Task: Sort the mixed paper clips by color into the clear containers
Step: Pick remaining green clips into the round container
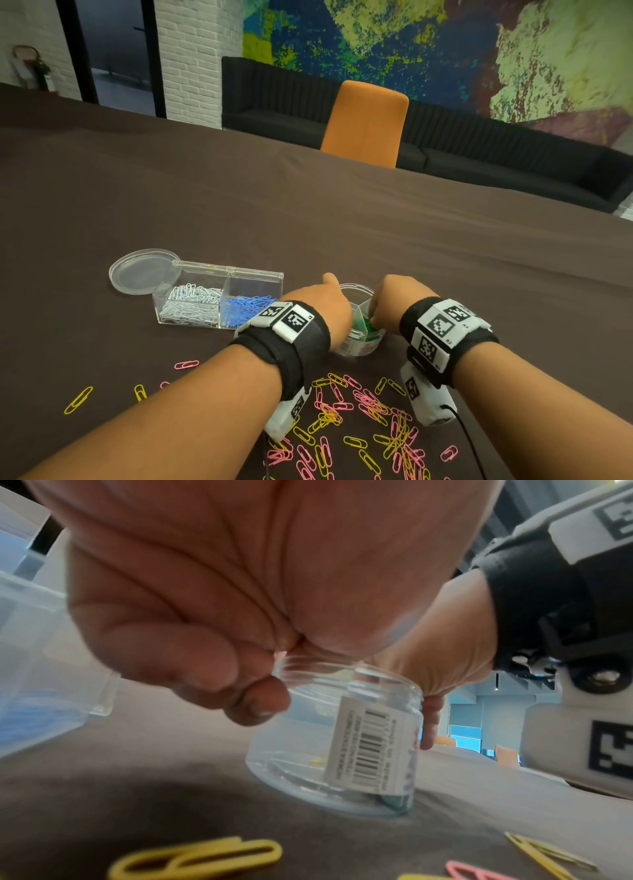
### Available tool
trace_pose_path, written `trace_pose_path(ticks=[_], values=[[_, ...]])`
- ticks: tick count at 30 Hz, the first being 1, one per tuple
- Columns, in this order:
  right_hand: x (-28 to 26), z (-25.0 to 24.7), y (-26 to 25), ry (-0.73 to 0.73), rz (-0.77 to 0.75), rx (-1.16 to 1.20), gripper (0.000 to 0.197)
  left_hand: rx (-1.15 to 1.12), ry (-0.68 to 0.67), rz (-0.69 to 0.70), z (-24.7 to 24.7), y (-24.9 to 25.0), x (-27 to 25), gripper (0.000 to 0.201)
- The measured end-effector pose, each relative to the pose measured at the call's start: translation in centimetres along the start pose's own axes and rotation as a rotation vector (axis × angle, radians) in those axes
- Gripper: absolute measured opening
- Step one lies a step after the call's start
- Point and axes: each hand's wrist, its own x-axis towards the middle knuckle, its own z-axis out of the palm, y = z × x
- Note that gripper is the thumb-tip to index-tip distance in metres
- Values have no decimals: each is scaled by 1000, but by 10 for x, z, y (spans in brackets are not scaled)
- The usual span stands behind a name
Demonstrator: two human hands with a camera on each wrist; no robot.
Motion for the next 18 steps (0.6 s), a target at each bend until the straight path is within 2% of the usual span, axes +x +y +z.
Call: trace_pose_path(ticks=[2,4,6,10,13,15,18], values=[[0,-1,-2,-13,11,-36,8,-3,-8,-6,1,1,0,50],[0,-1,-5,-31,10,-69,18,0,-9,-4,1,2,-1,49],[-1,-2,-7,-32,1,-75,17,1,2,-4,0,2,-2,46],[-10,-5,-2,21,6,39,11,4,8,-16,-1,2,-4,44],[-19,-17,12,12,0,306,20,2,0,-9,-2,3,-5,46],[-26,-27,23,-29,20,579,16,-2,-2,-5,-3,3,-7,47],[-29,-31,38,-106,15,774,12,-3,6,-9,-5,6,-9,44]])
